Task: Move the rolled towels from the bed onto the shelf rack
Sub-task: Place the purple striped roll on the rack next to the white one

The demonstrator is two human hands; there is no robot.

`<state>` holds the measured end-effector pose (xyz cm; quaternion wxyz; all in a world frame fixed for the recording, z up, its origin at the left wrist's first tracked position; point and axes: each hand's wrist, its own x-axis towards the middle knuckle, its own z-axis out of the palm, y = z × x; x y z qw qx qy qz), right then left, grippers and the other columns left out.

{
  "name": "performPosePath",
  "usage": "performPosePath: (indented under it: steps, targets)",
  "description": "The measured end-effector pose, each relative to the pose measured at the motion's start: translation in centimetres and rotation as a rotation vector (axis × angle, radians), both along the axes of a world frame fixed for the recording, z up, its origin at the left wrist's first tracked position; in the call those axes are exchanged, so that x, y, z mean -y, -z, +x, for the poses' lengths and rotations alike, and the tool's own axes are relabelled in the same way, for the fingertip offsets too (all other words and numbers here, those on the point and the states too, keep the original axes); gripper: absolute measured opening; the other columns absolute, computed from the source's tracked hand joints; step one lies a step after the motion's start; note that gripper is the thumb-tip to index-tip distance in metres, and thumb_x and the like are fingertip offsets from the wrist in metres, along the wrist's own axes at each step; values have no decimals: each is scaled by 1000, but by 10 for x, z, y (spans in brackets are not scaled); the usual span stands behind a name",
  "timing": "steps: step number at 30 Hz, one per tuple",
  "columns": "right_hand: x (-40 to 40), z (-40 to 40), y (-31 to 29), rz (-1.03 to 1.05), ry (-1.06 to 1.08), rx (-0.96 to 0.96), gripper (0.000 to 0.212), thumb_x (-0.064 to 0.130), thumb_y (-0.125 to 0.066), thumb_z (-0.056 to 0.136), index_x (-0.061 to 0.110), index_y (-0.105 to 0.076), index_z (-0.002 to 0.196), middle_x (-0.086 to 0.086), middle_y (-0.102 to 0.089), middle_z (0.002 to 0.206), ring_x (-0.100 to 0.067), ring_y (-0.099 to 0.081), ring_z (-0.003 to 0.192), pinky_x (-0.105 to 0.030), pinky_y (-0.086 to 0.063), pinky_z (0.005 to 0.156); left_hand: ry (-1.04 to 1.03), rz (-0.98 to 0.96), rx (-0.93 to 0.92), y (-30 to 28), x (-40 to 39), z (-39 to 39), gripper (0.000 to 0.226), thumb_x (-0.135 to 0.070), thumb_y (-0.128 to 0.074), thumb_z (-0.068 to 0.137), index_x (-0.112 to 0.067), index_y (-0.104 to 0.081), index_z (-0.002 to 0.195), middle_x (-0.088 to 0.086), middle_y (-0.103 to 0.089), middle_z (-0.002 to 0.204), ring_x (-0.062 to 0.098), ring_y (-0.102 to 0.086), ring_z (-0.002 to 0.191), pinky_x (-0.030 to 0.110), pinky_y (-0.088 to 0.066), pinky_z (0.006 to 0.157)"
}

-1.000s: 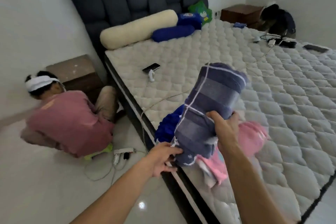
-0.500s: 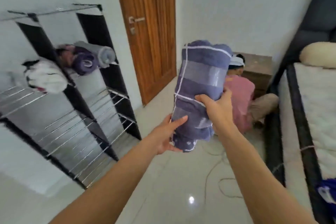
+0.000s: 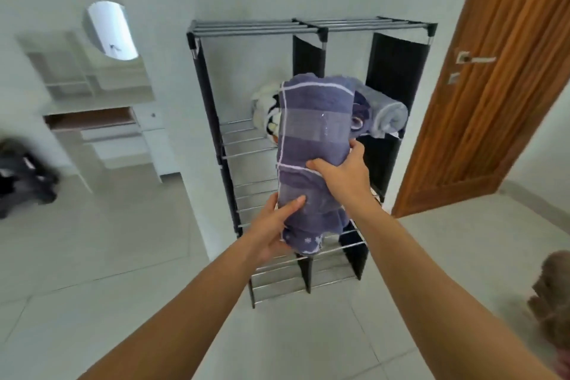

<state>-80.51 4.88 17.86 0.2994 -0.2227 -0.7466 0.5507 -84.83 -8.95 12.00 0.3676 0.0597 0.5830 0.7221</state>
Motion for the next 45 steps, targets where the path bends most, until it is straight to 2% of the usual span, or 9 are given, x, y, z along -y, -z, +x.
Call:
performPosePath:
  steps: [10,16,21,24,26,34,37,42,45]
  targets:
    - [-4,-162,-15,-18,-295,31,75,34,-79,69,15,-37,129,-1,-60,114,-21,-60,99,-36,-51,82,-467,-4,-127,-12,0,-103,37,-28,-69,86,-25,-55,120,-4,-65,113,20,-64,103,40,-60,79]
    - [-3,-254,-29,-125,-287,76,72,39,-75,70,13,-39,127,-5,-58,118,-27,-59,107,-42,-49,93,-599,-99,-293,-19,0,-169,49,-16,-74,82,-24,-50,124,7,-64,122,26,-66,105,44,-58,89]
    - [-7,-314,-23,-120,-316,193,70,42,-67,78,8,-41,133,-13,-57,128,-33,-57,113,-39,-47,95,-529,-274,-460,-12,-16,-212,62,-12,-69,78,-24,-45,134,6,-61,117,25,-65,101,31,-62,64]
    - [-10,-331,-6,12,-391,306,41,30,-63,83,7,-55,116,-13,-64,109,-30,-61,100,-38,-51,87,-373,-456,-533,1,-24,-227,75,-17,-70,79,-26,-34,144,0,-57,119,23,-60,104,22,-56,62]
    - [-12,-334,6,190,-441,377,26,21,-58,86,6,-60,107,-13,-61,98,-29,-59,95,-35,-46,81,-320,-544,-591,8,-22,-238,84,-25,-71,76,-26,-28,149,2,-53,135,28,-56,118,35,-57,83]
    - [-32,-310,7,548,-572,507,52,27,-59,89,12,-41,135,-15,-56,129,-32,-54,116,-31,-41,87,-136,-656,-733,41,-9,-244,109,-49,-75,66,-36,-10,152,0,-36,151,22,-49,130,45,-47,105]
    - [-29,-306,6,666,-623,637,71,27,-61,86,13,-25,145,-17,-58,128,-35,-56,115,-33,-44,89,-186,-586,-724,39,-13,-247,99,-45,-69,74,-34,-10,153,4,-38,150,22,-49,129,35,-44,106]
    - [-22,-312,13,807,-431,471,31,10,-48,84,6,-49,115,-27,-65,105,-42,-61,93,-40,-49,74,-266,-680,-771,27,-16,-253,87,3,-60,83,-19,-14,153,13,-33,151,29,-42,133,20,-33,95]
    - [-17,-316,19,882,-397,351,26,6,-45,82,3,-52,107,-26,-65,99,-43,-61,86,-40,-48,68,-280,-715,-856,23,-19,-261,54,-8,-58,91,-22,-41,141,15,-49,138,25,-55,120,17,-42,90]
